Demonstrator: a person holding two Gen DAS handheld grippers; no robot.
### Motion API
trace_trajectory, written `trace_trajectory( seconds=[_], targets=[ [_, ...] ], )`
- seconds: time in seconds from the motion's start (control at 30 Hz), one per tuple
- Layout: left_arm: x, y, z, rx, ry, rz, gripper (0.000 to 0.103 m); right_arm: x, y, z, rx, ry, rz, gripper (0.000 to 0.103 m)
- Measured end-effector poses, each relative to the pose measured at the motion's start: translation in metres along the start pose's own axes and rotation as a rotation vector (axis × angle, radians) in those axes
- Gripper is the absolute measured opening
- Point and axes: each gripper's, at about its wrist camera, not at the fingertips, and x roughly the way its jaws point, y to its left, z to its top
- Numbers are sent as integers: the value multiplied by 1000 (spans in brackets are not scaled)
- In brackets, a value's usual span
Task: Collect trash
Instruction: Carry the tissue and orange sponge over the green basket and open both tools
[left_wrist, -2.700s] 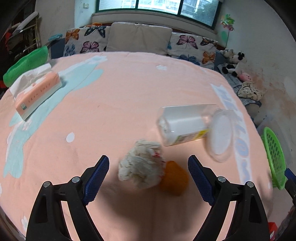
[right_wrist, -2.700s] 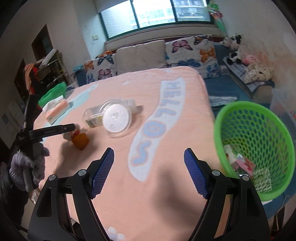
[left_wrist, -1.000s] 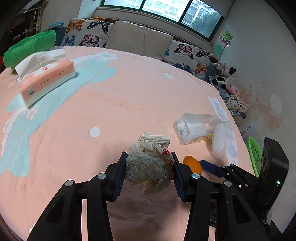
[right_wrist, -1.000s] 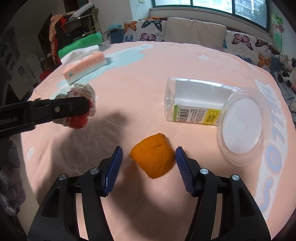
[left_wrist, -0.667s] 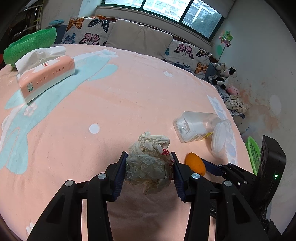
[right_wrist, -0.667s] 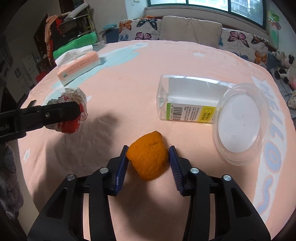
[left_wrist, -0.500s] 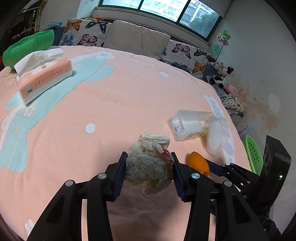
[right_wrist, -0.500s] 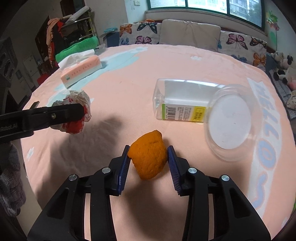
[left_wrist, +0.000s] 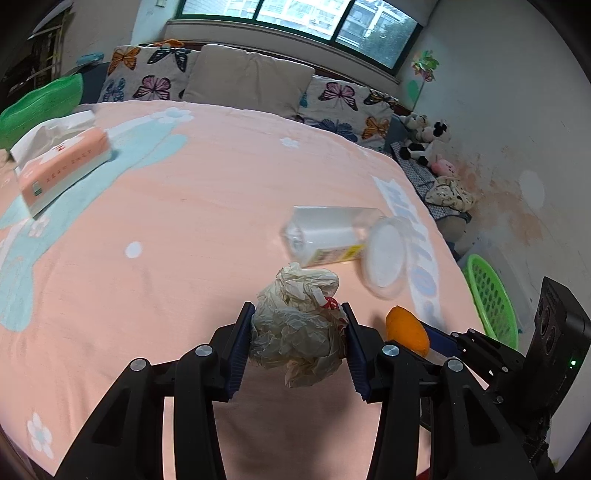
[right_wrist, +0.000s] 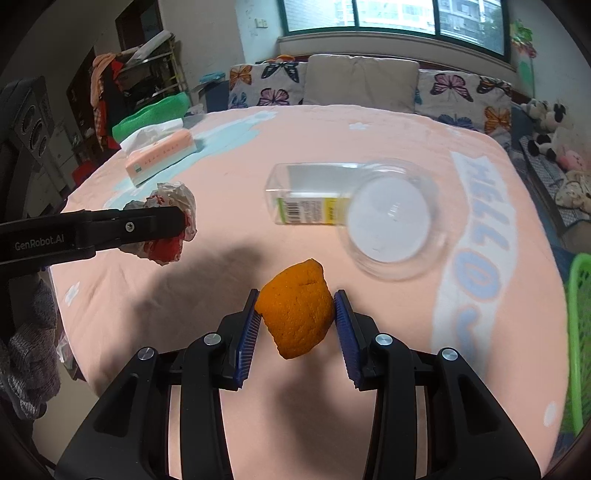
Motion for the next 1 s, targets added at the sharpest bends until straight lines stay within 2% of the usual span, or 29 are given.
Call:
trace_trajectory(
  seconds=[0.43, 1.0],
  targets=[
    [19, -81, -2, 97, 29, -71, 45, -52, -67, -28, 94, -44, -100, 41],
    [59, -208, 9, 243, 76, -194, 45, -127, -213, -76, 295, -92, -337, 41]
  ],
)
